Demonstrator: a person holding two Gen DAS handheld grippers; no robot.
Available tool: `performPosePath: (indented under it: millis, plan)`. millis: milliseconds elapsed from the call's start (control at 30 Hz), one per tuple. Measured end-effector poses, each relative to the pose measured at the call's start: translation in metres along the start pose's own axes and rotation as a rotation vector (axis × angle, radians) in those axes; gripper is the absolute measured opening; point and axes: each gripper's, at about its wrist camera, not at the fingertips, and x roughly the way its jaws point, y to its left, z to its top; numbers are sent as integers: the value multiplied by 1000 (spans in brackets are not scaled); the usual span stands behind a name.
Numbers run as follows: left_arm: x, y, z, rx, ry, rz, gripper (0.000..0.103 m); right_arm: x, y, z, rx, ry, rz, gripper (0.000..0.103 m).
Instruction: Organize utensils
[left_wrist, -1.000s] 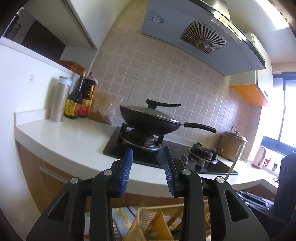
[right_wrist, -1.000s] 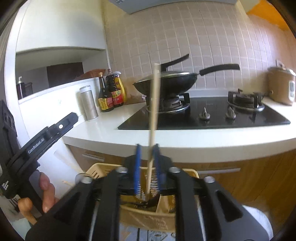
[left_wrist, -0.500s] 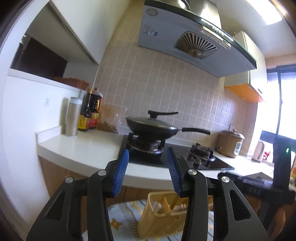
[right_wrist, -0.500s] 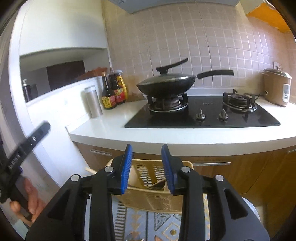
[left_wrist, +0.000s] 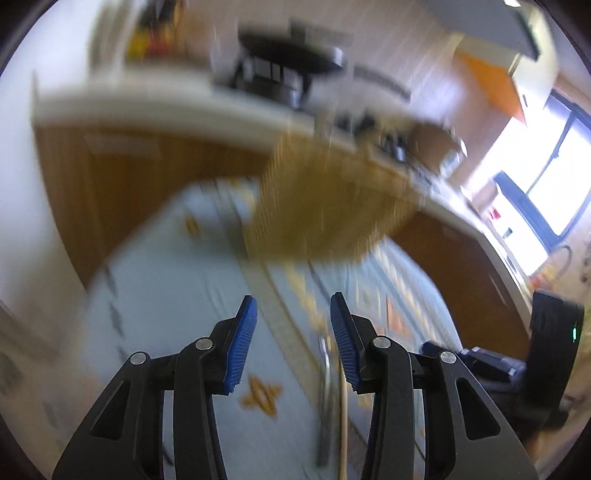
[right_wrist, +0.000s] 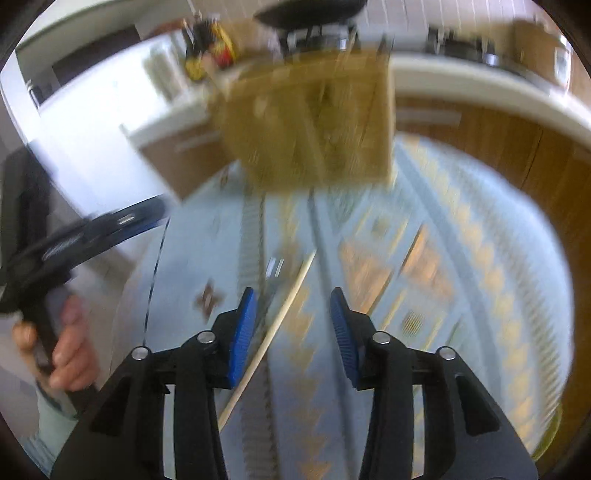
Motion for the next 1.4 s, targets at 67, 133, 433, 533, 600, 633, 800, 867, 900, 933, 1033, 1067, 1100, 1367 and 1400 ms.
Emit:
performPosePath:
  millis: [67,133,433,533,600,633,800,867,900,933,1033,1067,1100,1367,1400]
  plan:
    - [24,7,-6,-12,98,-32,39,8,9,-19,7,25,9,32]
    - [44,9,-10,-1,177,-56,39,17,20,-35,15,51,11,29]
    - [66,-6,-25,56,238,-51,39,36,65,-77,-53,94,-111,27]
    - [68,-8,-23,57,242,-51,39,38,81,-86,-142,65,-230,14]
    - [70,-10,-26,68,255,-45,39,37,84,-89,-153,68,-243,8]
    - [71,-13,-27,79,264,-41,39,36,83,-90,-150,69,-244,8]
    - [83,-31,-30,137,274,-6,39,25,65,-95,-81,62,-244,5]
    - [85,-37,-31,154,273,14,39,18,49,-99,-53,60,-253,4]
    - [87,-39,-30,162,275,25,39,14,42,-99,-37,59,-258,4]
    - [89,-44,-31,180,277,49,39,12,35,-100,-27,57,-264,4]
    - [92,-56,-34,238,281,119,39,6,18,-100,12,50,-280,4]
    - [93,-61,-37,266,280,154,39,6,10,-96,26,46,-282,4]
    - [94,-65,-39,288,278,182,39,5,5,-96,34,43,-284,4]
    - [88,-76,-55,335,223,363,10,-6,-19,-91,79,18,-287,4]
    - [84,-71,-56,302,221,365,10,-7,-20,-91,81,17,-288,4]
